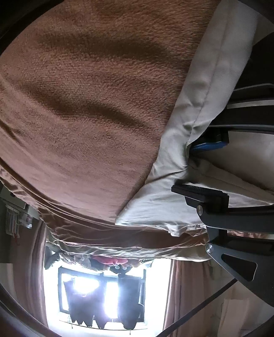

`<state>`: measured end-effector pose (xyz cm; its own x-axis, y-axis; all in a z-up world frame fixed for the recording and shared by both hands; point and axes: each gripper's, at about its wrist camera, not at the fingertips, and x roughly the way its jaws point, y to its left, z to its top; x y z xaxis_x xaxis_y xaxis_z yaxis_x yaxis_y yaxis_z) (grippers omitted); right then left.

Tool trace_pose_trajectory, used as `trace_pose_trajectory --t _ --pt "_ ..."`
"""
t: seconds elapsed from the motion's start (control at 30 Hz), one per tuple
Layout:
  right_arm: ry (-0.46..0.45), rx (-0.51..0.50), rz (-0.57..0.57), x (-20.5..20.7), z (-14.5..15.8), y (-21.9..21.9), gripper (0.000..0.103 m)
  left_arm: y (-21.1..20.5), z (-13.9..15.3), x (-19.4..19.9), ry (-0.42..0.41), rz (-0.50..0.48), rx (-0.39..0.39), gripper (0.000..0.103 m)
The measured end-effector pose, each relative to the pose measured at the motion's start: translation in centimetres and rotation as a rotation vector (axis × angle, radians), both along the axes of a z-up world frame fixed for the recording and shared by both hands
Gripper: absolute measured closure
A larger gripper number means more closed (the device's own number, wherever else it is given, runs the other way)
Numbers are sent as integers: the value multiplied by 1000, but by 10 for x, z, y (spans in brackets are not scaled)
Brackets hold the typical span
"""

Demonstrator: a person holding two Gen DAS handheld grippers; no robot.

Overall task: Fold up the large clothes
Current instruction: 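Open the left tool and pull both tools back from the jacket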

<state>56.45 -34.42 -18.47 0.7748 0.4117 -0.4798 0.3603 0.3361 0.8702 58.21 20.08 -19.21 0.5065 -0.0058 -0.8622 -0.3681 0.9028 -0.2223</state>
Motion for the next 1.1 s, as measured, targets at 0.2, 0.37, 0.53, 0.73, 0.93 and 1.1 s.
trace_pose_trajectory --t 0.2,0.37,0.53,0.73,0.93,1.1 --pt "-45 19 37 -17 16 -1 76 -4 26 -11 -58 -6 -28 90" --pt "-76 -43 -19 -39 31 -12 31 -11 59 -41 -123 -28 -55 47" --pt "-87 -37 -2 -57 39 -8 31 -19 92 -77 -173 -31 -52 39" --pt "-84 -137 26 -86 64 -6 31 -25 124 -131 -215 -14 -35 39" --pt "-126 -203 117 -125 83 -3 31 -33 146 -196 -247 10 6 39" --pt "-178 -310 176 -172 104 -13 31 -43 159 -244 -262 7 54 38"
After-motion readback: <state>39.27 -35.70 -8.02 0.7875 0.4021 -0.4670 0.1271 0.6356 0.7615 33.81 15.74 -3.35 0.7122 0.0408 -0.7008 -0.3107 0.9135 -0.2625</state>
